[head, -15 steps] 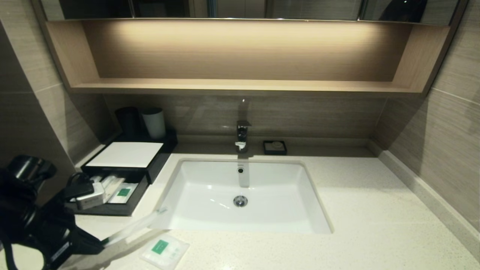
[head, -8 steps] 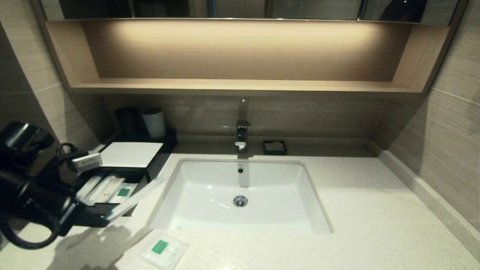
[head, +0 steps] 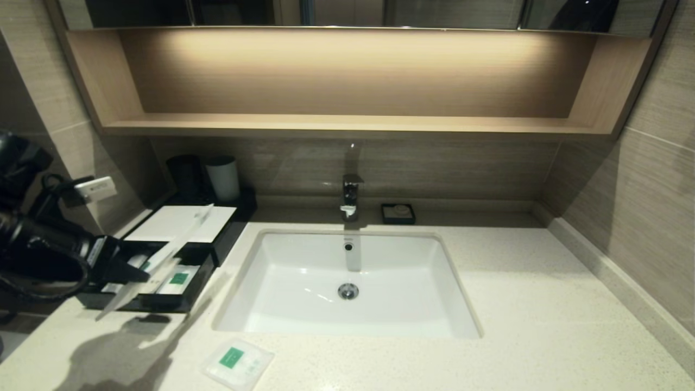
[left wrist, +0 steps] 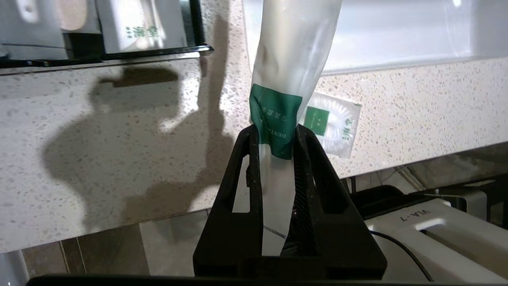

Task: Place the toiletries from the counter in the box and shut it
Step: Place the bathroom toiletry into the drawer

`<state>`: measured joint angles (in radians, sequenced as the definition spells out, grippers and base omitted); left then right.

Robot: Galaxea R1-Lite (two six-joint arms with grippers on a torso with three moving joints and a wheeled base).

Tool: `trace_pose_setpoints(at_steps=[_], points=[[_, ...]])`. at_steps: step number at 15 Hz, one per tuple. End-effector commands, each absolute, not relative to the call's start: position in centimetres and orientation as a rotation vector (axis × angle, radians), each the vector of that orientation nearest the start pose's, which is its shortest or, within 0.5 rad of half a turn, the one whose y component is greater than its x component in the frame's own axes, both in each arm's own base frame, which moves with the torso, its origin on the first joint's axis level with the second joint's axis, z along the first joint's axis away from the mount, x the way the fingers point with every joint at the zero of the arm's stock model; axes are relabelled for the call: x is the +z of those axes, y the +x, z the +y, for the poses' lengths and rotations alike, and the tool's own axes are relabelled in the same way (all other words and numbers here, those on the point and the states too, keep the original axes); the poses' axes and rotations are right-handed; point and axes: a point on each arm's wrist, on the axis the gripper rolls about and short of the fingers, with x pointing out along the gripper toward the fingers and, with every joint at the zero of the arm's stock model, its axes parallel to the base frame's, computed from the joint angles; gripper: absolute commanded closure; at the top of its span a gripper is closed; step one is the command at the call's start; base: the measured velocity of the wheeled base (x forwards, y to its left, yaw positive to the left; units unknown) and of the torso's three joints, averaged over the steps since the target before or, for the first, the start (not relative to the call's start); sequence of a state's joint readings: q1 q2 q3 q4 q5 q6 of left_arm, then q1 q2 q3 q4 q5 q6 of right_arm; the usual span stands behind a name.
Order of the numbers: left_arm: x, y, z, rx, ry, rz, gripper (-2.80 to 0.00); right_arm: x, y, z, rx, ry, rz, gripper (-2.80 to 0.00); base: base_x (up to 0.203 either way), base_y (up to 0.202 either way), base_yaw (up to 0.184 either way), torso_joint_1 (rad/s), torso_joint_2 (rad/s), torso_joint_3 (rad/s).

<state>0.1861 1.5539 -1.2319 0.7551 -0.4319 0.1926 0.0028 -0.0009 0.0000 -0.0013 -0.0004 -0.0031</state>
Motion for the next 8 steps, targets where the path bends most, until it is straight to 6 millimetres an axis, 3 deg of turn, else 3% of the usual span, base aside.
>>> trace_pose_setpoints(at_steps=[1,8], points=[[22.4,23.9,4.8,-0.241,-0.160,1.015,0.00,7.5,-2.3,0.0,0.003,-0.003,0.000,0.00,0.000,0.000,0.000,0.000,0.00,0.000],[22.2,25.8,8.8,-0.018,-0.181,1.043,0.00,7.5,-2.3,0.0,0.002,-0.003,-0.002,0.00,0.000,0.000,0.000,0.000,0.00,0.000]])
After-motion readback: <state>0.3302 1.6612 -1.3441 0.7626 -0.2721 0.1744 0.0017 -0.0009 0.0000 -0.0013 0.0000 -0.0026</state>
